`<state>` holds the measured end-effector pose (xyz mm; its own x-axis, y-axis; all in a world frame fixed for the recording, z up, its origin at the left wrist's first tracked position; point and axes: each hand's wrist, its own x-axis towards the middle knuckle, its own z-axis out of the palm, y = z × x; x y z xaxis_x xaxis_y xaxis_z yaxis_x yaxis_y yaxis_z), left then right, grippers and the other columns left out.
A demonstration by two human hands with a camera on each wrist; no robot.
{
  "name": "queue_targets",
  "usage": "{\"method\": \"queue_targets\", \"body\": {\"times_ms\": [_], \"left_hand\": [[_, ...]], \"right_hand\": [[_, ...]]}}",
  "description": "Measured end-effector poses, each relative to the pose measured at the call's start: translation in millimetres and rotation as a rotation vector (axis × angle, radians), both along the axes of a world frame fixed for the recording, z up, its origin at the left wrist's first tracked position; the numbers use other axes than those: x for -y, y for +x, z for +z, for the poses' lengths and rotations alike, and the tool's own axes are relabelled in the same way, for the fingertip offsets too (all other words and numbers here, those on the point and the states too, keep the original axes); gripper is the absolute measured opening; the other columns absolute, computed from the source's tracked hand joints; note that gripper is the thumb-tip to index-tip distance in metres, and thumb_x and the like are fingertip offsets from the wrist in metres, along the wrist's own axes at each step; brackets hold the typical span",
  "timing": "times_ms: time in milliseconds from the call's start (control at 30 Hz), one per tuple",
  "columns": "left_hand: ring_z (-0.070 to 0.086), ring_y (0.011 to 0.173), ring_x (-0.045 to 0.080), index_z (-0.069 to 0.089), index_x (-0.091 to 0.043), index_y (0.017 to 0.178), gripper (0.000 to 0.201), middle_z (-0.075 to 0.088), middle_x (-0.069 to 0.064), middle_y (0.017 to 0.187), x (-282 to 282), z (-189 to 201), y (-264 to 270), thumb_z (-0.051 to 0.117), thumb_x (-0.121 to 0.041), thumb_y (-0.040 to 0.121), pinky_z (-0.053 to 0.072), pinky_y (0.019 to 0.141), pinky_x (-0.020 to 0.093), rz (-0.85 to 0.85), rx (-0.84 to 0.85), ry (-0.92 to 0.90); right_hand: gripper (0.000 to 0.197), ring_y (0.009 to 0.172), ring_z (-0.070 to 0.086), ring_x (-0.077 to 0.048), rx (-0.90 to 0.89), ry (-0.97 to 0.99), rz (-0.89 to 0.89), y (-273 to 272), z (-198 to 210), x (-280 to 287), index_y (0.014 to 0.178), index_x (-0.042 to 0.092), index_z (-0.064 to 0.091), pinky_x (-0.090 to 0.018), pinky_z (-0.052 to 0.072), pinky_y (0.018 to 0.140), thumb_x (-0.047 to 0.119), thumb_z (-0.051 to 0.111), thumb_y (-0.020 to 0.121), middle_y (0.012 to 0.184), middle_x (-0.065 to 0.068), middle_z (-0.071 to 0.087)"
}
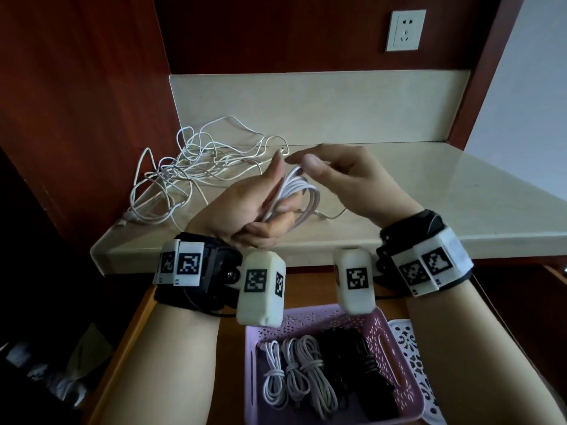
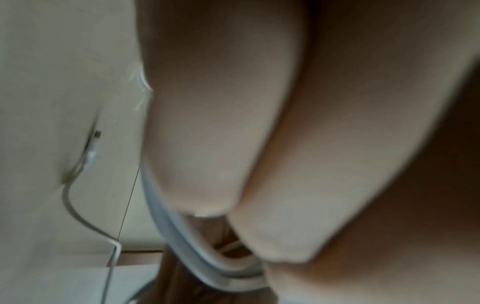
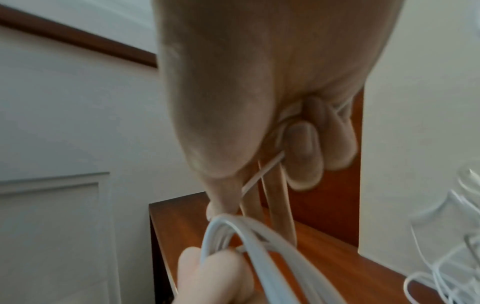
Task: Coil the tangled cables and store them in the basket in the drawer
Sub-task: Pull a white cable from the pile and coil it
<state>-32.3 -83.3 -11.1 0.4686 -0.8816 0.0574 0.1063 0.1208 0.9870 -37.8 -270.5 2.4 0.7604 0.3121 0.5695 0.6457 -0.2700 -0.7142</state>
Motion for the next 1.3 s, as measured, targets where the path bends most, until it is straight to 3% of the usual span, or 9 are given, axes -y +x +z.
{"method": "queue_targets", "body": {"times_ms": [167,300,433,500,633,767,1000,1133,1300], "left_hand": [[0.020,0.023,0.004,0.052,-0.023,0.065,0.052,0.033,-0.011,0.034,-10,4,1,0.032,-0.067,0.083,0.005,0.031,0.011,-0.036,-0.029,-0.033],[0.014,0.023,0.004,0.048,-0.021,0.058,0.054,0.027,-0.008,0.033,1,8,-2,0.023,-0.061,0.086,0.009,0.034,0.016,0.250,0.041,0.015],[0.011,0.027,0.008,0.038,-0.014,0.065,0.054,0.020,-0.003,0.037,13,8,-4,0.025,-0.057,0.095,0.018,0.034,0.016,0.524,0.193,0.092],[0.010,0.030,0.009,0.038,-0.016,0.067,0.054,0.021,-0.003,0.040,12,8,-3,0.025,-0.060,0.095,0.010,0.038,0.011,0.561,0.225,0.156],[0.011,0.028,0.005,0.044,-0.023,0.062,0.054,0.023,-0.007,0.039,8,7,-2,0.027,-0.065,0.091,-0.009,0.046,0.020,0.415,0.158,0.137],[0.010,0.026,0.005,0.038,-0.016,0.067,0.042,0.024,-0.007,0.036,11,6,-2,0.030,-0.047,0.095,0.002,0.036,0.020,0.351,0.132,0.031],[0.011,0.026,0.006,0.045,-0.022,0.061,0.044,0.025,-0.007,0.035,9,3,-4,0.034,-0.053,0.091,0.002,0.036,0.017,0.227,0.101,0.077],[0.010,0.023,0.010,0.050,-0.023,0.056,0.046,0.022,-0.008,0.029,8,11,-2,0.029,-0.041,0.092,0.011,0.031,0.020,0.176,-0.079,-0.215],[0.017,0.023,0.008,0.054,-0.014,0.064,0.053,0.033,-0.005,0.035,-2,10,13,0.022,-0.027,0.104,0.020,0.030,0.018,0.412,-0.235,-0.725]], "right_hand": [[0.050,0.043,0.024,-0.005,-0.158,-0.005,0.066,-2,-4,-15,0.094,-0.020,0.051,-0.014,0.022,0.040,0.028,0.041,0.101,0.062,-0.011,0.032],[0.044,0.042,0.028,-0.008,-0.131,-0.012,-0.085,2,-5,-17,0.073,-0.009,0.049,-0.017,0.025,0.041,0.025,0.044,0.100,0.052,-0.004,0.034],[0.030,0.041,0.032,-0.001,-0.121,0.052,-0.133,9,-7,-13,0.074,0.002,0.055,-0.014,0.028,0.044,0.019,0.049,0.098,0.047,0.011,0.041],[0.019,0.039,0.037,0.000,-0.106,0.084,-0.134,9,-6,-9,0.080,0.006,0.059,-0.010,0.028,0.045,0.013,0.053,0.096,0.042,0.015,0.050],[0.016,0.039,0.033,-0.001,-0.041,0.184,-0.169,8,-2,1,0.074,0.017,0.064,-0.013,0.026,0.043,0.013,0.063,0.089,0.061,0.004,0.069],[0.017,0.037,0.030,-0.001,-0.059,0.347,-0.153,6,1,10,0.073,0.010,0.064,-0.009,0.025,0.042,0.012,0.062,0.089,0.063,-0.008,0.068],[0.012,0.045,0.028,-0.011,0.017,0.315,-0.240,11,0,7,0.070,0.018,0.067,-0.021,0.023,0.046,0.020,0.073,0.081,0.049,-0.006,0.039],[0.013,0.043,0.030,-0.003,0.004,0.261,-0.178,16,-8,-3,0.087,0.020,0.070,-0.014,0.026,0.045,0.013,0.059,0.092,0.046,0.014,0.040],[0.032,0.042,0.033,-0.003,-0.130,-0.209,-0.181,22,-24,-7,0.127,0.021,0.059,-0.008,0.029,0.048,0.014,0.045,0.099,0.041,0.017,0.038]]}}
